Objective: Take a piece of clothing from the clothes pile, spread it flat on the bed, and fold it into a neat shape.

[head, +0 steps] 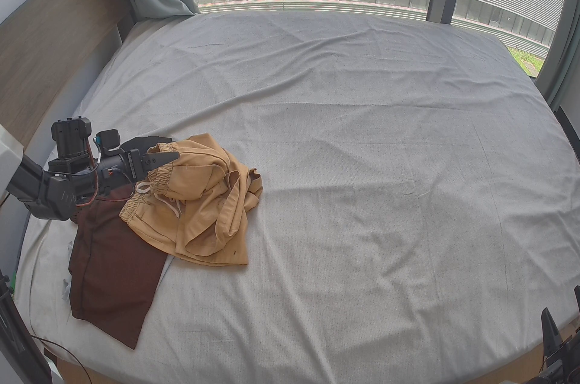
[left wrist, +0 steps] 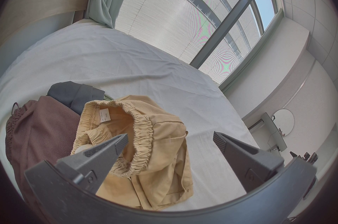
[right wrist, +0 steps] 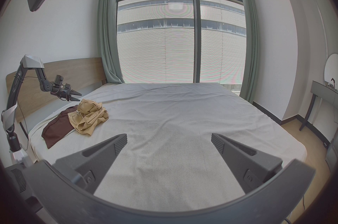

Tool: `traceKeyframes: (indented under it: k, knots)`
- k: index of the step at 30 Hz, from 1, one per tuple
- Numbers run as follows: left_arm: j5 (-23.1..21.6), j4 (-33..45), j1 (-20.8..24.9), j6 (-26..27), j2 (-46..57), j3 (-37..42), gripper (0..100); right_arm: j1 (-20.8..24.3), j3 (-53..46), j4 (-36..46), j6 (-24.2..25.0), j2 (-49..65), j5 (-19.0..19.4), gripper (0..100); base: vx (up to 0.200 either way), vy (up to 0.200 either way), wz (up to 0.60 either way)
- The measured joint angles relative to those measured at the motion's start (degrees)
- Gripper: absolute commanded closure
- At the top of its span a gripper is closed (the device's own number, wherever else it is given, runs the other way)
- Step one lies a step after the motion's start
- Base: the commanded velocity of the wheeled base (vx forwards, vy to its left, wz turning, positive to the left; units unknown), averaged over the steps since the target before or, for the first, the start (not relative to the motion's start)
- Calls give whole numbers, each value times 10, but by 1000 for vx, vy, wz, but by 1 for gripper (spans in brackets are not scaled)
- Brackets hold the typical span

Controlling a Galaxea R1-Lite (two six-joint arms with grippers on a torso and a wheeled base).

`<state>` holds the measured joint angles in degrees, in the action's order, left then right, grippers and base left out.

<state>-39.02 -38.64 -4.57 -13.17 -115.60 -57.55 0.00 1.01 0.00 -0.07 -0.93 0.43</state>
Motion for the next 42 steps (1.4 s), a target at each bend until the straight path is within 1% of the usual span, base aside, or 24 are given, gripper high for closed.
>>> traceKeyframes:
  k: [6,17,27,28,42]
  knots:
    - [0,-1,5,1,-29,-22,0,0,0,0,0,0,0,0,0,0,0]
    - [2,-2,38,-4,-63,-53,0,1,0,0,0,0,0,0,0,0,0]
    - [10,-3,38,-12,-80,-77,0,1,0,-1,0,0,0,0,0,0,0]
    - [10,-3,37,-14,-81,-78,100,1,0,-1,0,0,0,0,0,0,0]
    - [5,-7,38,-19,-84,-74,100,1,0,-1,1,0,0,0,0,0,0]
